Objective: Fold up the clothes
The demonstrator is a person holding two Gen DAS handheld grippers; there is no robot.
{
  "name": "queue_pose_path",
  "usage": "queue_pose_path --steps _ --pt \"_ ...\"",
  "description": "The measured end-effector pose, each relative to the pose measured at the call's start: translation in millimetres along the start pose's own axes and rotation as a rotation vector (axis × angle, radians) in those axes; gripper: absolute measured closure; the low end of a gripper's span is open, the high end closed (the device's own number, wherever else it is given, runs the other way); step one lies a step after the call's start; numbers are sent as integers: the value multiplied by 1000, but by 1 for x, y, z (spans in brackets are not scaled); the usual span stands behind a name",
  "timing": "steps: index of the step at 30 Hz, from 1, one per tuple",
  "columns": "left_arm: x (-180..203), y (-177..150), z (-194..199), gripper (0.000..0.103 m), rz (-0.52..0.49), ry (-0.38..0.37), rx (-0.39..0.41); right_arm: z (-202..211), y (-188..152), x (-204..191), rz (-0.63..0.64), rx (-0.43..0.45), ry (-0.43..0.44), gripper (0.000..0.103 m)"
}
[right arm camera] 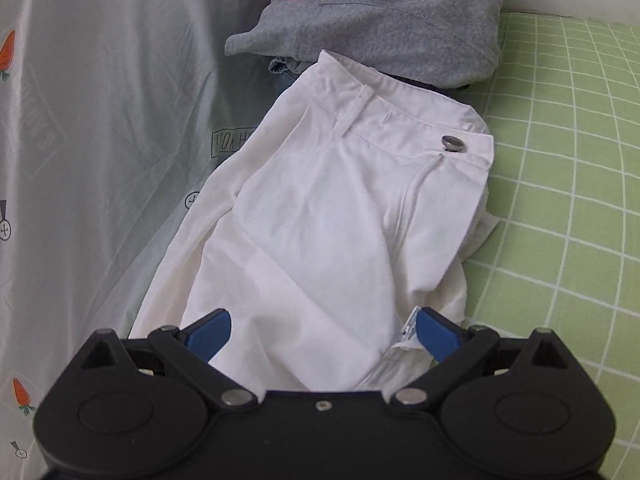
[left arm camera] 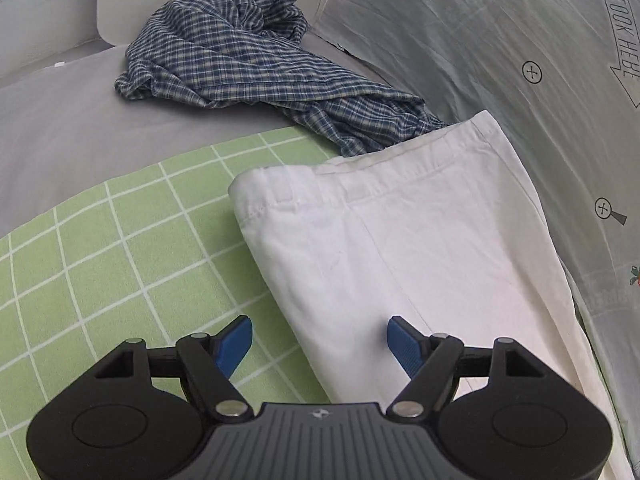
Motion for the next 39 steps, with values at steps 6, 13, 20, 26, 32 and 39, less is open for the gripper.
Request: queue_pose_path --steps 6,13,20,26,32,39 --pt "8 10 -15 28 30 19 5 6 -16 20 -95 -49 -26 3" --pt "14 11 -14 75 42 -55 12 -16 -26 12 -79 -86 35 25" --pt "-3 17 2 94 104 -120 -16 -8 -26 25 -109 -81 28 86" --pt "-55 -2 36 96 115 -121 -45 45 -33 46 48 -80 22 87" --pt "-140 -48 78 96 89 -31 -78 102 -56 102 107 -97 -35 87" --pt "-174 -61 111 83 -25 10 -13 129 -69 107 255 -106 -106 81"
Point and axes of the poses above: each gripper's, at about its wrist camera, not at the fingertips, and z roughly against the way its jaws point, x to its right, y to its top, the point moved 5 cm from there along -z, roughly the way its jaws point, and after that the axes turned 6 degrees about y, right-handed, at the moved point
